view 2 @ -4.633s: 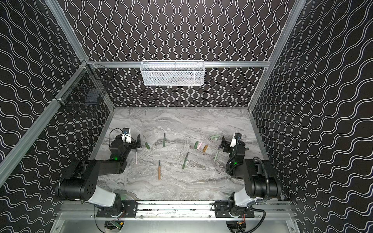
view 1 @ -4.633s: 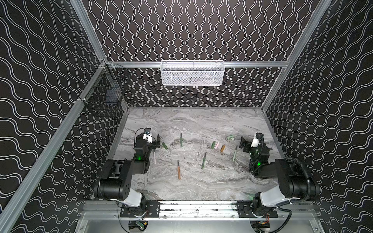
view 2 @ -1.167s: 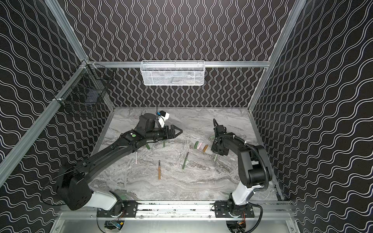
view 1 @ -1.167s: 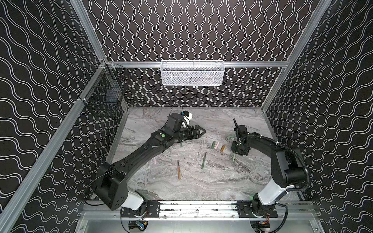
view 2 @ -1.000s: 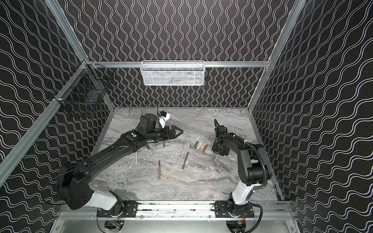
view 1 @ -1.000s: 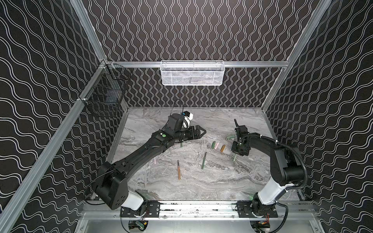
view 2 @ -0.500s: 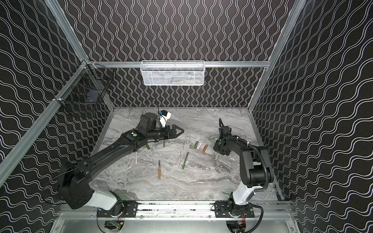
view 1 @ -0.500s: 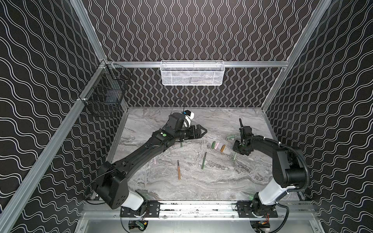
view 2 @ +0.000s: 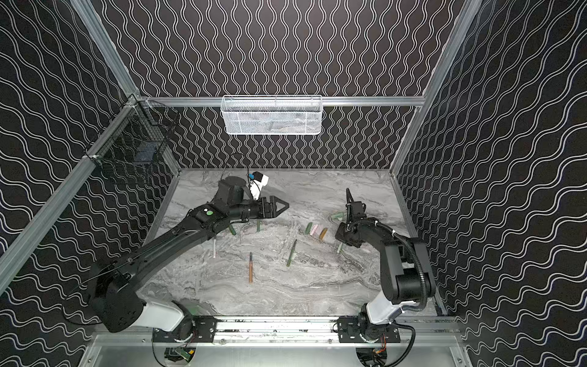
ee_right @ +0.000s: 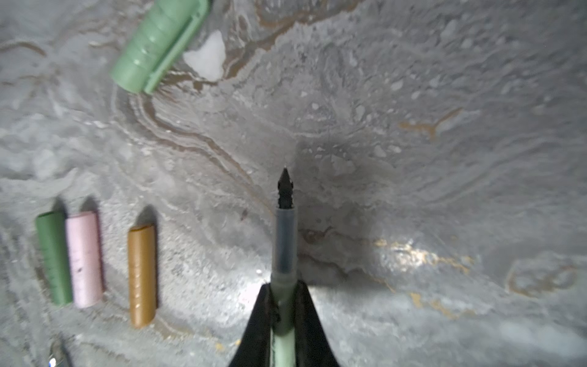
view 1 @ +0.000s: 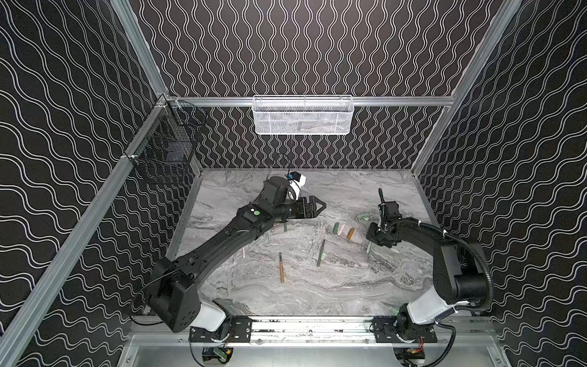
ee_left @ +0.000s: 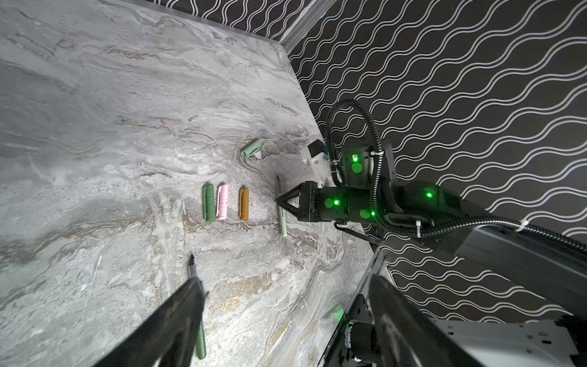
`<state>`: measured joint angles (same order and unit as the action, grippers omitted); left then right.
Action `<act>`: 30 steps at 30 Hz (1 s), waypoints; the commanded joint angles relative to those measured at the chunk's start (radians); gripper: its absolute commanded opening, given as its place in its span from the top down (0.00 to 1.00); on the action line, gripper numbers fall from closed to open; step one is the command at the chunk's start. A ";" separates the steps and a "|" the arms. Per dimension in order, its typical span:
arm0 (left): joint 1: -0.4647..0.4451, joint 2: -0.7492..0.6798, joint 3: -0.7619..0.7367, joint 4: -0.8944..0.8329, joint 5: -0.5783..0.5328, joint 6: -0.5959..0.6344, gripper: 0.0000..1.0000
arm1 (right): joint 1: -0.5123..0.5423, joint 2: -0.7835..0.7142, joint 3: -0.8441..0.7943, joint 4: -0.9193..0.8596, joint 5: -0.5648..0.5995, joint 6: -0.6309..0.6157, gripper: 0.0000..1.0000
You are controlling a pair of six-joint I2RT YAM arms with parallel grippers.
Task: Insert the pens into the pen caps
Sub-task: 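Lower the right gripper onto the upright light-green pen and close it, then lift the pen with the right gripper toward the open left gripper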
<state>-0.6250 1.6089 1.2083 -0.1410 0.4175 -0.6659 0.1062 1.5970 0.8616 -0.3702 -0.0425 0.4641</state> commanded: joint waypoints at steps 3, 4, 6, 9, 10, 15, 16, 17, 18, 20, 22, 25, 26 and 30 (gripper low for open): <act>-0.001 -0.006 -0.040 0.171 0.086 0.019 0.15 | 0.017 -0.070 -0.027 0.035 0.000 0.024 0.89; 0.000 -0.009 -0.047 0.188 0.091 0.022 0.15 | 0.026 -0.082 -0.026 0.038 0.011 0.022 0.89; 0.000 -0.012 -0.055 0.208 0.099 0.027 0.15 | 0.048 -0.105 -0.014 0.031 0.037 0.017 0.89; -0.001 -0.008 -0.067 0.244 0.118 0.022 0.15 | 0.078 -0.153 -0.007 0.036 0.056 0.012 0.89; 0.000 -0.005 -0.071 0.254 0.124 0.020 0.15 | 0.087 -0.169 -0.005 0.040 0.052 0.011 0.89; -0.002 0.028 -0.040 0.206 0.137 0.040 0.19 | 0.143 -0.250 0.021 0.045 0.057 0.017 0.89; -0.002 0.039 -0.033 0.204 0.153 0.051 0.22 | 0.157 -0.260 0.029 0.039 0.069 0.024 0.89; -0.001 0.045 -0.030 0.205 0.163 0.053 0.23 | 0.166 -0.264 0.043 0.023 0.087 0.035 0.90; -0.001 0.051 -0.032 0.212 0.173 0.052 0.23 | 0.173 -0.264 0.061 0.004 0.088 0.043 0.90; -0.005 0.065 -0.038 0.247 0.209 0.045 0.23 | 0.191 -0.277 0.075 0.003 0.076 0.051 0.90; -0.013 0.083 -0.038 0.271 0.241 0.036 0.23 | 0.214 -0.299 0.085 0.017 0.064 0.065 0.90; -0.030 0.109 -0.031 0.280 0.275 0.042 0.25 | 0.253 -0.321 0.118 0.012 0.055 0.080 0.90; -0.035 0.117 -0.030 0.283 0.282 0.045 0.26 | 0.264 -0.329 0.126 0.011 0.051 0.085 0.90; -0.050 0.147 -0.032 0.318 0.313 0.033 0.29 | 0.302 -0.374 0.129 0.031 0.032 0.114 0.90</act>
<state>-0.6701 1.7424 1.1698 0.1036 0.6842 -0.6403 0.3935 1.2449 0.9817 -0.3611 0.0059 0.5396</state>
